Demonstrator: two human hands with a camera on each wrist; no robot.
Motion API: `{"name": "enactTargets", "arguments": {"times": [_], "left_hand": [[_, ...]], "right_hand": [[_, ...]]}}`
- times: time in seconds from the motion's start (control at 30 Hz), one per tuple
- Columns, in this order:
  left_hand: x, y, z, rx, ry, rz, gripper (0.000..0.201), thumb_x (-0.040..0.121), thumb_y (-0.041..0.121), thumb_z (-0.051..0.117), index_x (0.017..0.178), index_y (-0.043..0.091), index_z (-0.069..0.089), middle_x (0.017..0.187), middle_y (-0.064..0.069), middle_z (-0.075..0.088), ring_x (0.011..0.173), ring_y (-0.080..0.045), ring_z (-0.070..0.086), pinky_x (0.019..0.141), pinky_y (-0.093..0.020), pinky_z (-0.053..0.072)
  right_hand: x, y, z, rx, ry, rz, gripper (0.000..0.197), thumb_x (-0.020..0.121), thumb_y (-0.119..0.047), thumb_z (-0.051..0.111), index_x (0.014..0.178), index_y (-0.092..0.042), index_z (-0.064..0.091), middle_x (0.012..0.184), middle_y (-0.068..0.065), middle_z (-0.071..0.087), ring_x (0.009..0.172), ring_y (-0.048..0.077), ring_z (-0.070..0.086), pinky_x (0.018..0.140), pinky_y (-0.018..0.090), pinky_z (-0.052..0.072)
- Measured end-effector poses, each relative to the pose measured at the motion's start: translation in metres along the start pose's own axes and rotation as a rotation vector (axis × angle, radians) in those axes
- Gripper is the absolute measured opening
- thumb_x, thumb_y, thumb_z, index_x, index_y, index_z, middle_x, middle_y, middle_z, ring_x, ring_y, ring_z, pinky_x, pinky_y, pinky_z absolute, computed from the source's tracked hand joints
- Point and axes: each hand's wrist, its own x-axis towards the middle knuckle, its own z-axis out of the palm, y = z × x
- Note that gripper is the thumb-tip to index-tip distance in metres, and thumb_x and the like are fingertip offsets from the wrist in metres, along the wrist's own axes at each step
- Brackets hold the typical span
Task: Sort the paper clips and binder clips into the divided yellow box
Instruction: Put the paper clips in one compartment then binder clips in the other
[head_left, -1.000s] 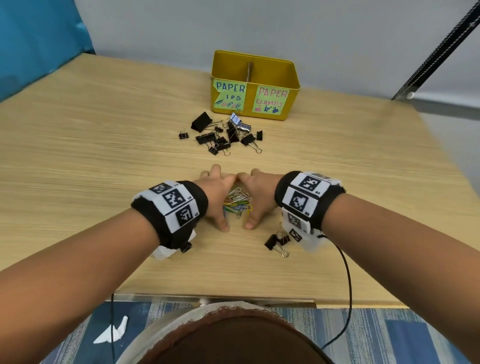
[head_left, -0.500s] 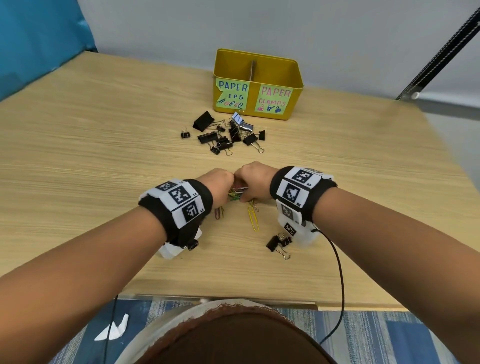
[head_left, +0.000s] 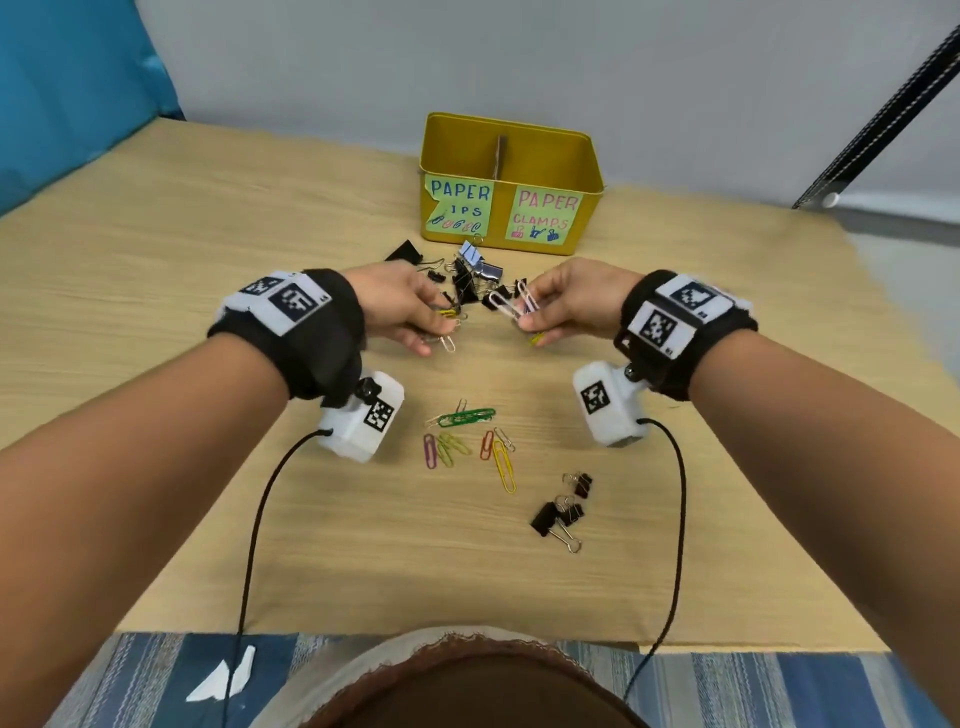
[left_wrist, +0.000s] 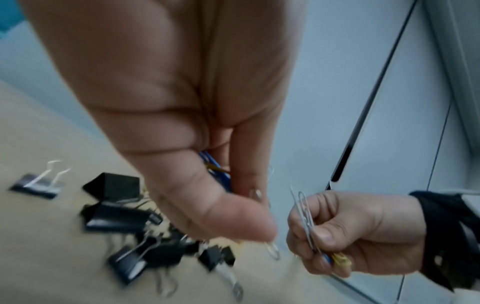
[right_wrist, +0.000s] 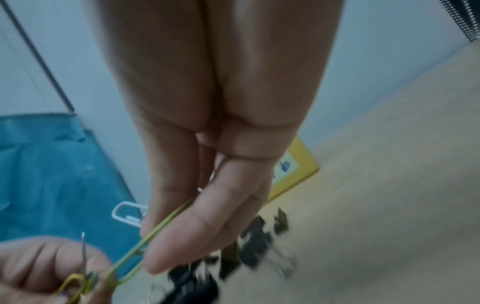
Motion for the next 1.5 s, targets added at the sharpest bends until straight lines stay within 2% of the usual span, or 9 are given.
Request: {"name": "enactTargets", "arguments": {"times": [0.2, 0.43, 0.57, 0.73, 0.83, 0.93, 1.13, 1.3, 1.5], "left_hand": [[0.025, 0.053, -0.033, -0.200, 0.073, 0.067, 0.011, 0.087, -0.003, 0.055, 0.080, 0.005, 0.059, 0.074, -0.006, 0.059, 0.039, -0.004, 0.061, 0.045, -0.012, 0.054], [0.080, 0.110, -0.077, -0.271, 0.455, 0.106, 0.033, 0.085, -0.003, 0.060, 0.117, -0.005, 0.054, 0.077, -0.007, 0.056, 0.060, -0.014, 0.058, 0.046, -0.016, 0.055], [0.113, 0.118, -0.087, -0.021, 0.491, 0.063, 0.011, 0.082, 0.003, 0.066, 0.091, -0.002, 0.063, 0.090, -0.018, 0.061, 0.076, -0.026, 0.059, 0.082, -0.038, 0.058], [0.124, 0.119, -0.094, 0.242, 0.438, 0.069, 0.041, 0.084, 0.015, 0.064, 0.119, -0.006, 0.058, 0.119, -0.025, 0.062, 0.102, -0.033, 0.060, 0.092, -0.041, 0.047], [0.115, 0.118, -0.090, 0.194, 0.456, 0.198, 0.032, 0.087, 0.006, 0.055, 0.117, -0.001, 0.062, 0.122, -0.021, 0.062, 0.101, -0.023, 0.056, 0.088, -0.032, 0.043], [0.086, 0.101, -0.077, 0.140, 0.409, 0.320, 0.010, 0.085, 0.008, 0.060, 0.088, 0.015, 0.065, 0.085, -0.003, 0.063, 0.085, -0.017, 0.053, 0.077, -0.027, 0.042], [0.018, 0.035, -0.019, 0.480, 0.084, 0.107, 0.020, 0.080, 0.016, 0.067, 0.099, 0.018, 0.061, 0.071, 0.006, 0.058, 0.058, -0.010, 0.052, 0.056, -0.022, 0.043], [-0.019, -0.004, 0.024, 0.753, -0.133, -0.043, 0.055, 0.083, 0.014, 0.061, 0.136, 0.026, 0.047, 0.109, 0.000, 0.063, 0.100, -0.018, 0.056, 0.092, -0.029, 0.046], [-0.041, -0.032, 0.029, 0.940, 0.102, -0.111, 0.044, 0.091, 0.006, 0.048, 0.135, 0.009, 0.046, 0.132, -0.012, 0.047, 0.117, -0.026, 0.052, 0.101, -0.029, 0.045]], "right_hand": [[0.024, -0.050, -0.047, 0.319, 0.109, -0.120, 0.017, 0.085, 0.006, 0.057, 0.078, -0.008, 0.063, 0.060, -0.003, 0.070, 0.057, 0.004, 0.070, 0.056, 0.015, 0.057], [0.088, -0.108, -0.068, 0.471, 0.272, -0.132, 0.023, 0.087, 0.011, 0.053, 0.070, -0.004, 0.052, 0.076, 0.006, 0.054, 0.069, 0.012, 0.059, 0.051, 0.017, 0.057], [0.138, -0.114, -0.071, 0.189, 0.298, -0.033, 0.023, 0.088, 0.001, 0.053, 0.073, -0.015, 0.047, 0.084, 0.001, 0.053, 0.077, 0.011, 0.059, 0.061, 0.018, 0.054], [0.160, -0.120, -0.068, 0.027, 0.275, 0.024, 0.032, 0.083, -0.003, 0.054, 0.114, -0.004, 0.056, 0.080, 0.000, 0.051, 0.079, 0.015, 0.055, 0.084, 0.031, 0.050], [0.143, -0.128, -0.058, 0.013, 0.381, -0.053, 0.027, 0.085, 0.001, 0.049, 0.108, 0.000, 0.063, 0.075, 0.004, 0.053, 0.069, 0.016, 0.053, 0.075, 0.031, 0.048], [0.106, -0.119, -0.046, -0.047, 0.338, -0.130, 0.019, 0.088, -0.001, 0.050, 0.076, -0.009, 0.063, 0.070, 0.005, 0.060, 0.058, 0.014, 0.058, 0.056, 0.025, 0.050], [0.056, -0.054, -0.003, -0.603, -0.101, 0.157, 0.027, 0.090, -0.001, 0.050, 0.112, -0.002, 0.065, 0.084, 0.011, 0.064, 0.060, 0.019, 0.056, 0.050, 0.022, 0.050], [0.037, -0.032, 0.028, -1.053, -0.088, 0.110, 0.050, 0.094, 0.002, 0.036, 0.140, -0.018, 0.046, 0.088, -0.001, 0.050, 0.066, 0.016, 0.048, 0.045, 0.013, 0.035], [0.026, -0.028, 0.038, -1.230, -0.143, 0.071, 0.055, 0.094, 0.004, 0.028, 0.146, -0.014, 0.033, 0.143, 0.011, 0.043, 0.091, 0.016, 0.036, 0.043, 0.013, 0.031]]}}
